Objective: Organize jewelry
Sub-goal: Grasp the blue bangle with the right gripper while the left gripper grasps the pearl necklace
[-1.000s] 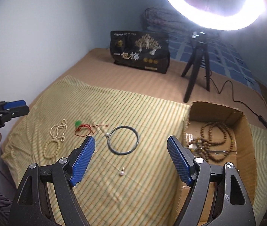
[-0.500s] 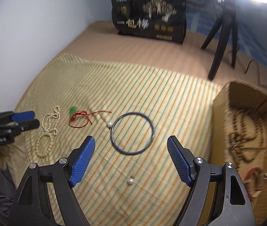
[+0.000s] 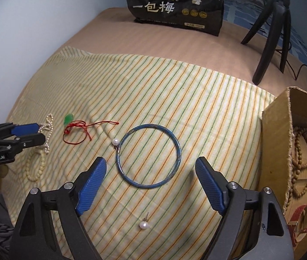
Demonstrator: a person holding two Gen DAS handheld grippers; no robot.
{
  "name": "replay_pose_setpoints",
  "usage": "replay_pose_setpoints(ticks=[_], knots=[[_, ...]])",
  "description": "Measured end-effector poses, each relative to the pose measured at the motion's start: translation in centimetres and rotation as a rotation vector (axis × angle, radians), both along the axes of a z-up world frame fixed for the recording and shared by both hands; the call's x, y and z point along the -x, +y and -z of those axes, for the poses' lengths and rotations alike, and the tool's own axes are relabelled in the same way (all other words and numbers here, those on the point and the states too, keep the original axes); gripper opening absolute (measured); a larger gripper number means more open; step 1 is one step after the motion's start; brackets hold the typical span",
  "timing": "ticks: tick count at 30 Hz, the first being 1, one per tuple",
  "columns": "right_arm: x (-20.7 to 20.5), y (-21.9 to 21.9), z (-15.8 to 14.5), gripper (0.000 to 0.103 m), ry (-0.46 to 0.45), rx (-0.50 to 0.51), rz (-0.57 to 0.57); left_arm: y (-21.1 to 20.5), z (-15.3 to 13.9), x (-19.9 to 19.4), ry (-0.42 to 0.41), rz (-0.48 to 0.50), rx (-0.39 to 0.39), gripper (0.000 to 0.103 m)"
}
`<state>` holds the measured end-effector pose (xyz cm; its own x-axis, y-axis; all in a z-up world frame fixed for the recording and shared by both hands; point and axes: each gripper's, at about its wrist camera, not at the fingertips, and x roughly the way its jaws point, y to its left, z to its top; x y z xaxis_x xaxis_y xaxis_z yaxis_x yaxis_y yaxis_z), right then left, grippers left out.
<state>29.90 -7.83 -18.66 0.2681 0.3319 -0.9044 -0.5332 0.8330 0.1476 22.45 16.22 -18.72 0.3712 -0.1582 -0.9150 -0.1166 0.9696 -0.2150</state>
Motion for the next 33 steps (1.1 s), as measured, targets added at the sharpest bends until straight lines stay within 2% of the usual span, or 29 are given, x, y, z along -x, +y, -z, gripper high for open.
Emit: replay_pose_setpoints(ticks=[13, 15, 21, 30, 33], knots=[[-0.7, 1.0, 1.5, 0.087, -0.003, 0.046, -0.026, -1.5, 0.8, -1.2, 0.006, -0.004, -0.15, 0.049], [-0.7, 1.3, 1.7, 0.089, -0.007, 0.053, -0.033, -1.9, 0.9, -1.3, -0.002, 0.004, -0.169, 0.045], [-0.6, 2.5, 2.5, 0.092, -0.032, 0.098, -0.067, -1.1, 0.9, -1.5, -0.021, -0.011, -0.161, 0.02], [-0.7, 3.1, 2.7, 0.09, -0.025, 0.14, -0.114, -0.9, 0.6, -1.1, -0.038, 0.0, -0.128, 0.006], [-0.3, 3.0, 2.6, 0.079, -0.03, 0.146, -0.121, -0.6, 0.5, -1.0, -0.039, -0.011, -0.102, 0.005]])
